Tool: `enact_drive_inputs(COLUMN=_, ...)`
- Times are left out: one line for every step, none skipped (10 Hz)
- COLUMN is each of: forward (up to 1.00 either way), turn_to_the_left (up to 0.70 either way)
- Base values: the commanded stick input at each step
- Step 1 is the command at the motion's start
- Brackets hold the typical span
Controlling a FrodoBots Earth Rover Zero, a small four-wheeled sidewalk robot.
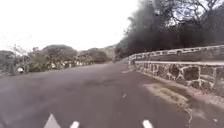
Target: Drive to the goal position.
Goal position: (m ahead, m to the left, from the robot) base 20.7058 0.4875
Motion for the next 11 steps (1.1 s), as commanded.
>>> enact_drive_inputs(forward=0.50, turn_to_the_left=0.00)
enact_drive_inputs(forward=0.50, turn_to_the_left=0.00)
enact_drive_inputs(forward=0.50, turn_to_the_left=0.00)
enact_drive_inputs(forward=0.50, turn_to_the_left=0.00)
enact_drive_inputs(forward=0.50, turn_to_the_left=0.00)
enact_drive_inputs(forward=0.50, turn_to_the_left=0.00)
enact_drive_inputs(forward=0.50, turn_to_the_left=0.00)
enact_drive_inputs(forward=0.50, turn_to_the_left=0.00)
enact_drive_inputs(forward=0.50, turn_to_the_left=0.00)
enact_drive_inputs(forward=0.50, turn_to_the_left=0.00)
enact_drive_inputs(forward=0.50, turn_to_the_left=0.00)
